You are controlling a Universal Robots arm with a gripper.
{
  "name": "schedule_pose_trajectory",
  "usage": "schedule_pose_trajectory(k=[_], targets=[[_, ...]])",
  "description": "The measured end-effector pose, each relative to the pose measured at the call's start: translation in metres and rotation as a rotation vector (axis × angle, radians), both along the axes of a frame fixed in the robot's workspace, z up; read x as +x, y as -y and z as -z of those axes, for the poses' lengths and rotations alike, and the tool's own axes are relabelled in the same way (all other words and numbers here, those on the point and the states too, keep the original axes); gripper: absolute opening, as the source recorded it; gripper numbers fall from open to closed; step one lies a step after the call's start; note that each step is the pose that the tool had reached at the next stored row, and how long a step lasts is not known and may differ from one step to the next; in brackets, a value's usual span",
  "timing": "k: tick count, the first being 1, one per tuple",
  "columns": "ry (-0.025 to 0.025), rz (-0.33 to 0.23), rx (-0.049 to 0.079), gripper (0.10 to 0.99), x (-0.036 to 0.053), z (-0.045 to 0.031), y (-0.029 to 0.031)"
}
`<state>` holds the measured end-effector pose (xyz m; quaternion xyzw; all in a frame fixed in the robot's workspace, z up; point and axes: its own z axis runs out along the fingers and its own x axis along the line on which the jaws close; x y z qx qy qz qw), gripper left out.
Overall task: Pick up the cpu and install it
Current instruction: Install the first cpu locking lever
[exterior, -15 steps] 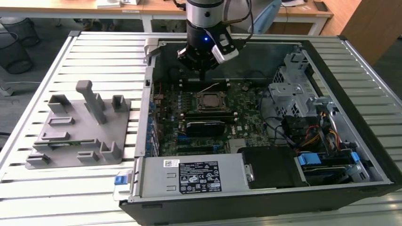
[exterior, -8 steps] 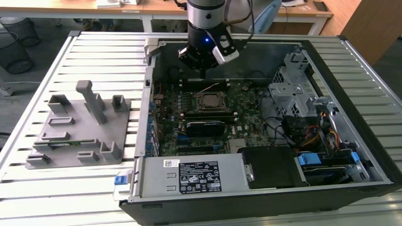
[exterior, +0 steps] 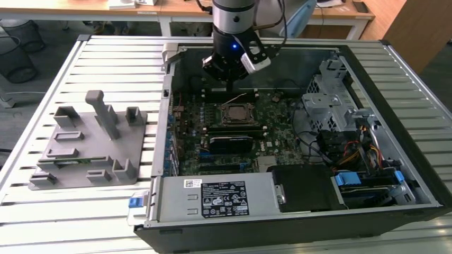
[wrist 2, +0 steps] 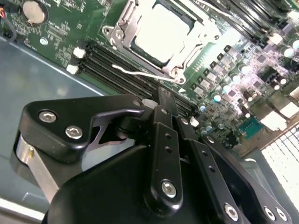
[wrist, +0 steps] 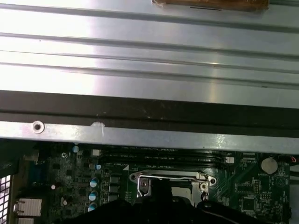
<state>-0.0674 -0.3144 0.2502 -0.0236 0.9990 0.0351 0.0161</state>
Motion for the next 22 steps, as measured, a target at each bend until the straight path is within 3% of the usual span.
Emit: schedule_pose_trajectory(k=[22], targets=[[0.0001,0.022,0.001,0.106,0.0113,0.0124,0.001]])
